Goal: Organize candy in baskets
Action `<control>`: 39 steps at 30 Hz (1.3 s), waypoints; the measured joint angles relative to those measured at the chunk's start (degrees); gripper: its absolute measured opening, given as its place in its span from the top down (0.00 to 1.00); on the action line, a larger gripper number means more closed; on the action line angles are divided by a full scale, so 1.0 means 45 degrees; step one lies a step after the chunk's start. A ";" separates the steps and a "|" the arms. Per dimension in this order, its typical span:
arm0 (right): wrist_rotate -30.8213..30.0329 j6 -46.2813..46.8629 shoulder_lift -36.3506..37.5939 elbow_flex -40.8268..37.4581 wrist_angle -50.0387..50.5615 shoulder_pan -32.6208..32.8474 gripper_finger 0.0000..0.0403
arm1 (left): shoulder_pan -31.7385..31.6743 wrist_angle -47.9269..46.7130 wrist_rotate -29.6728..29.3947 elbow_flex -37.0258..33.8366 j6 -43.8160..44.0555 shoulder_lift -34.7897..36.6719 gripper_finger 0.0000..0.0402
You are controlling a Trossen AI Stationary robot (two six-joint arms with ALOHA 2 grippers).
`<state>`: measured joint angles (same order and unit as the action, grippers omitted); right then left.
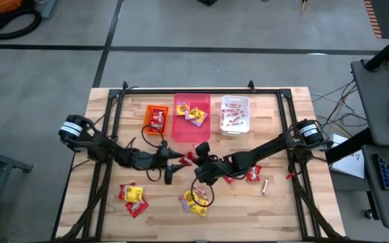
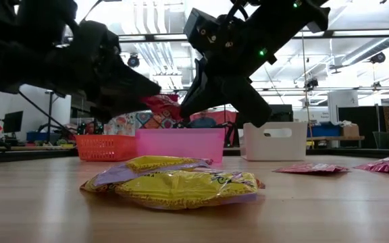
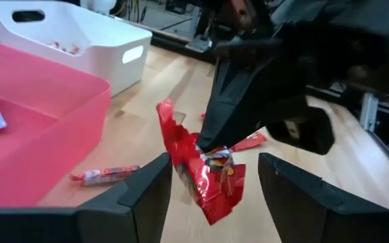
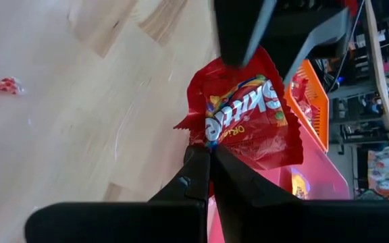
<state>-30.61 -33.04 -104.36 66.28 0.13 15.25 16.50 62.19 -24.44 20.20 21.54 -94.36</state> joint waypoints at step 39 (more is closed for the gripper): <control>-0.2561 0.4230 0.1206 0.0947 0.0857 0.0040 0.61 | 0.0226 0.0612 -0.4874 -0.0321 -0.4372 0.3262 0.99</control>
<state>-42.14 -14.00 -98.93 70.54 3.99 15.43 17.51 64.94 -46.37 18.76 1.86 -79.68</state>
